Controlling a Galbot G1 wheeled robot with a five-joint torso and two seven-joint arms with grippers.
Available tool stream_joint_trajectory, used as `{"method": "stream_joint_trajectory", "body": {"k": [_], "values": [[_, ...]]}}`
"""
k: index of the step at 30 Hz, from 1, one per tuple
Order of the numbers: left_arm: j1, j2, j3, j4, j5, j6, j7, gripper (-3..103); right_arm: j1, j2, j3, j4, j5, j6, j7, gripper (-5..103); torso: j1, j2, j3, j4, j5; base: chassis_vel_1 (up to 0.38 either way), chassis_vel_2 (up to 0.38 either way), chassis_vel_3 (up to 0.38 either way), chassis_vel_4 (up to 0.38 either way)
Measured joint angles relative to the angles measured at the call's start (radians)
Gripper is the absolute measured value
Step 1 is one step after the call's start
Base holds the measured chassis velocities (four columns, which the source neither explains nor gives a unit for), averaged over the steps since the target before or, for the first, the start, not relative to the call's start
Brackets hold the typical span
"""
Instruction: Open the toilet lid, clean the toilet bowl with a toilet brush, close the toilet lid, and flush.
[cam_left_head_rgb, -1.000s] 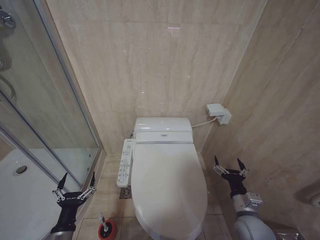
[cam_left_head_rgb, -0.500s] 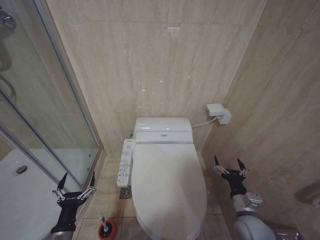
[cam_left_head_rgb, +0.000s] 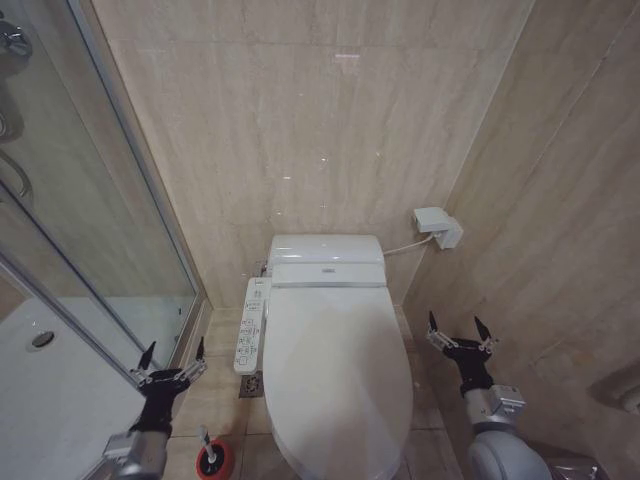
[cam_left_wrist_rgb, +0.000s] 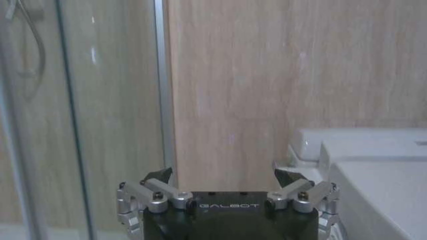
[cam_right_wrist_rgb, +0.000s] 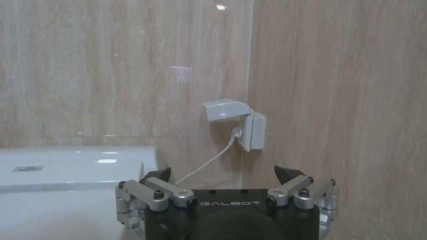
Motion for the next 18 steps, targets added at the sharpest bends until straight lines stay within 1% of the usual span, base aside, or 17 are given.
{"method": "stream_joint_trajectory", "body": {"k": [2,3,4,5,6,7,8,9,10,11,12,13,15,18], "values": [[-0.022,-0.013,0.006,-0.002,-0.017,0.057,0.008,100,0.0,0.0,0.0,0.0,0.0,0.0,0.0,100,0.0,0.0,0.0,0.0,0.0,0.0,0.0,0.0,0.0],[-0.022,-0.013,0.006,-0.002,-0.017,0.057,0.008,100,0.0,0.0,0.0,0.0,0.0,0.0,0.0,100,0.0,0.0,0.0,0.0,0.0,0.0,0.0,0.0,0.0],[-0.042,-0.025,0.009,-0.005,-0.027,0.107,0.019,100,0.0,0.0,0.0,0.0,0.0,0.0,0.0,100,0.0,0.0,0.0,0.0,0.0,0.0,0.0,0.0,0.0],[-0.048,-0.034,0.0,-0.006,-0.002,0.115,0.047,100,0.0,0.0,0.0,0.0,0.0,0.0,0.0,100,0.0,0.0,0.0,-0.0003,-0.0004,0.0,0.0,0.0,0.0],[-0.054,-0.039,-0.015,-0.004,0.029,0.108,0.073,100,0.0,0.0,0.0,0.0,0.0,0.0,0.0,100,0.0,0.0,0.0,-0.0002,-0.0004,0.0,0.0,0.0,0.0],[-0.054,-0.039,-0.015,-0.004,0.029,0.108,0.073,100,0.0,0.0,0.0,0.0,0.0,0.0,0.0,100,0.0,0.0,0.0,-0.0002,-0.0004,0.0,0.0,0.0,0.0],[-0.057,-0.042,-0.037,0.009,0.072,0.077,0.103,100,0.0,0.0,0.0,0.0,0.0,0.0,0.0,100,0.0,0.0,0.0,-0.0002,0.0003,0.0,0.0,0.0,0.0],[-0.057,-0.041,-0.049,0.02,0.09,0.045,0.115,100,0.0,0.0,0.0,0.0,0.0,0.0,0.0,100,0.0,0.0,0.0,0.0002,-0.0001,0.0,0.0,0.0,0.0],[-0.056,-0.037,-0.059,0.026,0.098,0.019,0.119,100,0.0,0.0,0.0,0.0,0.0,0.0,0.0,100,0.0,0.0,0.0,0.0,-0.0004,0.0,0.0,0.0,0.0],[-0.056,-0.037,-0.059,0.026,0.098,0.019,0.119,100,0.0,0.0,0.0,0.0,0.0,0.0,0.0,100,0.0,0.0,0.0,0.0,-0.0004,0.0,0.0,0.0,0.0],[-0.051,-0.031,-0.077,0.032,0.104,-0.014,0.122,100,0.0,0.0,0.0,0.0,0.0,0.0,0.0,100,0.0,0.0,0.0,0.0001,-0.0001,0.0,0.0,0.0,0.0],[-0.046,-0.026,-0.087,0.035,0.107,-0.033,0.122,100,0.0,0.0,0.0,0.0,0.0,0.0,0.0,100,0.0,0.0,0.0,0.0001,-0.0001,0.0,0.0,0.0,0.0],[-0.036,-0.017,-0.106,0.038,0.112,-0.063,0.118,100,0.0,0.0,0.0,0.0,0.0,0.0,0.0,100,0.0,0.0,0.0,0.0001,-0.0001,0.0,0.0,0.0,0.0],[-0.03,-0.015,-0.114,0.039,0.114,-0.072,0.114,100,0.0,0.0,0.0,0.0,0.0,0.0,0.0,100,0.0,0.0,0.0,0.0001,-0.0002,0.0,0.0,0.0,0.0]]}}
